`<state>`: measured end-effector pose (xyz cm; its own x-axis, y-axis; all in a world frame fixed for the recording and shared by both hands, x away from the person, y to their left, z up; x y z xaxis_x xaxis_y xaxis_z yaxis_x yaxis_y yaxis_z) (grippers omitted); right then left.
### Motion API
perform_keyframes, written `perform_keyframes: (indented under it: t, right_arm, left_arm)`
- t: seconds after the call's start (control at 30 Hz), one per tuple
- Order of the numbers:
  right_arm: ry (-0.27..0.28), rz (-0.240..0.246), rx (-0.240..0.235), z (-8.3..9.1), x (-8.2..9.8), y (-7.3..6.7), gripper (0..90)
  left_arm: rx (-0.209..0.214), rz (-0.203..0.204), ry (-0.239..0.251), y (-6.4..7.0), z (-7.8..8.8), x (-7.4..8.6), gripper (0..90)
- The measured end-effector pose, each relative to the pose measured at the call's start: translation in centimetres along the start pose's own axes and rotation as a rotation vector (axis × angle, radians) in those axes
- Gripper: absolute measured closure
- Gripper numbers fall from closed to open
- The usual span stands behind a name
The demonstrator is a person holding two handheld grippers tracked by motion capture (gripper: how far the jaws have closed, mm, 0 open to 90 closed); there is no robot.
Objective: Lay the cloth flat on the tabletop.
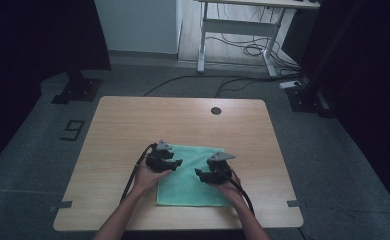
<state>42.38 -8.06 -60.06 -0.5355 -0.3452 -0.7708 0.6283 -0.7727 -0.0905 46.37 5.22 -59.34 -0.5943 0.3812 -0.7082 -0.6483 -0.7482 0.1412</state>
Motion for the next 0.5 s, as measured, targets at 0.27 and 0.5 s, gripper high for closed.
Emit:
perform_keyframes:
  t: [0.27,0.5]
  right_arm:
    - [-0.049,0.049,0.037,0.7,2.8,-0.9,30.9]
    - [-0.028,0.036,0.060,0.8,2.8,0.5,30.9]
  left_arm:
    - [-0.004,0.091,-0.029,-2.2,-1.4,0.5,49.9]
    - [0.018,0.136,-0.014,-3.2,-1.6,0.0,50.3]
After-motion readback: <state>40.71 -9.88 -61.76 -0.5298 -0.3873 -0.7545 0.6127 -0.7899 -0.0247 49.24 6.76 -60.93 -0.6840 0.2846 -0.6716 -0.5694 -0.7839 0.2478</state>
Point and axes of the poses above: each handheld gripper's, and its own axes: z roughly backward along the jaws, x roughly out of its underside, y roughly to its right, the point moved 10 cm from there along -z, roughly forward along the jaws
